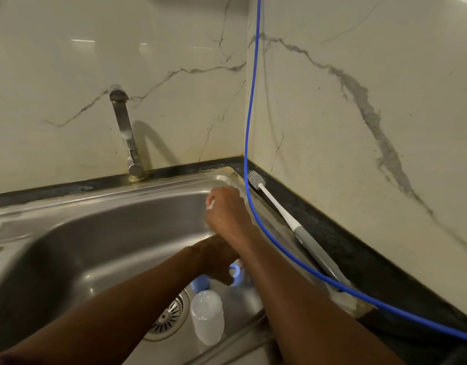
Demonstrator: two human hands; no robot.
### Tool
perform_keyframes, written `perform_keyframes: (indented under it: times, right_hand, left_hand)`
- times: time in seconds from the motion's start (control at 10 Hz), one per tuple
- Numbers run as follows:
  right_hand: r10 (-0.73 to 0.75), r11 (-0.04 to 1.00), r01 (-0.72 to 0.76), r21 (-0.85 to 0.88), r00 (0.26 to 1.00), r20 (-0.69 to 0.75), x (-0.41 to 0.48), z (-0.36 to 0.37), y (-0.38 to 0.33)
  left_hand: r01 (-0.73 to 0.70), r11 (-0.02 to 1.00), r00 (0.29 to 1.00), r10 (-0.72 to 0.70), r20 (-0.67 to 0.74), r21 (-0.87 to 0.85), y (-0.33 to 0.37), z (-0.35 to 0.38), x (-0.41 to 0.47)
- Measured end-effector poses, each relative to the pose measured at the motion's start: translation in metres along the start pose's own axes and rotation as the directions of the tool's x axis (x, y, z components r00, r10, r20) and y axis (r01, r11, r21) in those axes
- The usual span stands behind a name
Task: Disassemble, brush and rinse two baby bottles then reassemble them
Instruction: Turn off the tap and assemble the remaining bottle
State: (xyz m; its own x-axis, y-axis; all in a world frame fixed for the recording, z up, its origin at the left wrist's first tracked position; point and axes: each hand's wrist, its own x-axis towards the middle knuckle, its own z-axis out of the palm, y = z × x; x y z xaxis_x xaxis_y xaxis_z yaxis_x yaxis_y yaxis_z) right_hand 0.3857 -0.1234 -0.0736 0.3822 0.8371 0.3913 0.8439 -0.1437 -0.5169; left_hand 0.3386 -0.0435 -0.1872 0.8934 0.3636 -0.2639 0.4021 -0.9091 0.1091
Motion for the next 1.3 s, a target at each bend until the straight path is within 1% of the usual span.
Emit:
perform_keyframes:
  times: [0.1, 0.2, 0.3, 0.4, 0.5, 0.6, 0.7, 0.8, 0.9, 1.0, 1.1, 1.2, 1.3]
  right_hand:
    - [-0.220, 0.938, 0.292, 0.186, 0.918, -0.332, 0.006, -0.010, -0.013]
    - [-0.258, 0.896, 0.344, 0.281, 0.918, -0.301, 0.003, 0.005, -0.014]
    - [-0.223, 0.895, 0.255, 0.365, 0.966, -0.127, -0.013, 0.010, -0.020]
    - [-0.231, 0.795, 0.445, 0.412, 0.850, -0.473, -0.005, -0.020, -0.051]
    - [-0.226, 0.858, 0.368, 0.359, 0.897, -0.379, -0.010, -0.007, -0.052]
    - [-0.018, 0.995, -0.022, 0.102, 0.925, 0.378, -0.036, 0.027, -0.038]
    - [-0.227, 0.911, 0.297, 0.285, 0.940, -0.254, -0.015, 0.002, -0.047]
    - [-0.221, 0.899, 0.260, 0.352, 0.964, -0.148, -0.023, 0.008, -0.045]
    - [0.025, 0.888, -0.206, 0.412, 0.915, 0.403, -0.039, 0.036, -0.030]
    - [-0.064, 0.814, -0.116, 0.569, 0.956, 0.286, -0.023, 0.029, -0.034]
    - [-0.135, 0.823, -0.019, 0.567, 0.964, 0.229, -0.029, 0.027, -0.045]
    - [-0.046, 0.812, -0.036, 0.583, 0.991, 0.125, -0.029, 0.035, -0.046]
    - [0.017, 0.727, -0.093, 0.680, 0.993, 0.117, -0.026, 0.036, -0.050]
  left_hand:
    - [0.040, 0.999, 0.995, -0.042, -0.093, -0.027, 0.033, -0.059, -0.067]
    - [0.027, 0.983, 0.987, -0.055, -0.153, -0.181, 0.004, -0.087, -0.123]
    - [0.156, 0.946, 0.958, -0.215, -0.191, -0.283, -0.047, -0.123, -0.201]
    - [-0.137, 0.792, 0.710, -0.340, -0.616, -0.595, -0.070, -0.164, -0.258]
    - [0.028, 0.921, 0.753, -0.275, -0.598, -0.390, -0.073, -0.130, -0.247]
    - [0.352, 0.909, 0.922, -0.378, -0.084, -0.225, -0.051, -0.055, -0.240]
    - [0.086, 0.786, 0.625, -0.521, -0.581, -0.612, -0.060, -0.087, -0.253]
    - [0.198, 0.809, 0.652, -0.530, -0.542, -0.554, -0.056, -0.098, -0.253]
    - [0.314, 0.735, 0.609, -0.642, -0.466, -0.602, -0.034, -0.061, -0.243]
    - [0.023, 0.511, 0.507, -0.747, -0.430, -0.859, -0.031, -0.044, -0.236]
    - [-0.128, 0.381, 0.511, -0.766, -0.390, -0.916, -0.024, -0.035, -0.234]
    - [-0.230, 0.321, 0.499, -0.771, -0.395, -0.919, -0.026, -0.033, -0.229]
    - [-0.303, 0.268, 0.504, -0.770, -0.392, -0.915, -0.029, -0.039, -0.227]
